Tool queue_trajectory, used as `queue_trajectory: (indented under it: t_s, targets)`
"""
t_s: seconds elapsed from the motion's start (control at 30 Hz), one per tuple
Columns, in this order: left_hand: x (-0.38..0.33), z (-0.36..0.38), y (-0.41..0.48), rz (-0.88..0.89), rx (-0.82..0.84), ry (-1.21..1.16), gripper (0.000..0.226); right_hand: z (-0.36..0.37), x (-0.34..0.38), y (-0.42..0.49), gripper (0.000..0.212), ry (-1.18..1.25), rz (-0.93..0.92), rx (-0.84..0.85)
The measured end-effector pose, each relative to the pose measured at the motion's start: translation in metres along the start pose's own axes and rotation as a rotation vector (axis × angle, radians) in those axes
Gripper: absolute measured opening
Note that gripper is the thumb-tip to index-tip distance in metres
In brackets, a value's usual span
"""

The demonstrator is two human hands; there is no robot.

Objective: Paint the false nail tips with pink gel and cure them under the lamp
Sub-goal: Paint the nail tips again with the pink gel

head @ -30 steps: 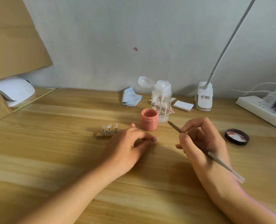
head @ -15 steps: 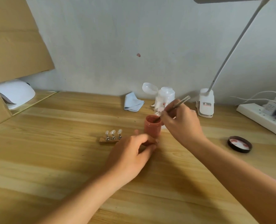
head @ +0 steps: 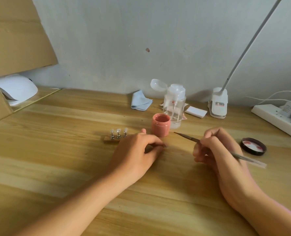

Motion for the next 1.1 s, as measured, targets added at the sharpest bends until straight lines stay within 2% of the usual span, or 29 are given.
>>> queue_trajectory:
  t_s: [0.1,0.17,0.5,0.83,0.97,1.1]
  targets:
    - [-0.003,0.000,0.000,0.022,0.005,0.008,0.014,0.016,0.001,-0.005,0.010,-0.019,-0.003,0.169]
    - [-0.002,-0.001,0.000,0.016,-0.005,0.013,0.014,0.021,0.004,-0.008,0.009,-0.077,-0.060,0.207]
    - [-0.006,-0.003,-0.001,0.026,0.001,0.015,0.013,0.021,-0.002,-0.007,0.003,-0.160,-0.040,0.164]
    - [-0.001,0.000,0.000,0.007,0.012,-0.004,0.010,0.021,-0.001,-0.007,0.014,-0.210,-0.050,0.154]
    - [-0.001,0.000,0.000,0.008,0.001,-0.016,0.011,0.021,0.000,-0.006,0.008,-0.220,-0.055,0.149]
    - [-0.003,-0.002,-0.001,0.006,-0.008,-0.016,0.012,0.020,0.000,-0.005,0.018,-0.223,-0.060,0.135]
Point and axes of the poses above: each hand's wrist, its own y-axis towards the middle knuckle, its own z-axis out of the palm, x = y × z, the point moved 9 cm from there along y, towards the middle knuckle, and after that the axes turned 9 degrees about -x, right-handed, at the moved point
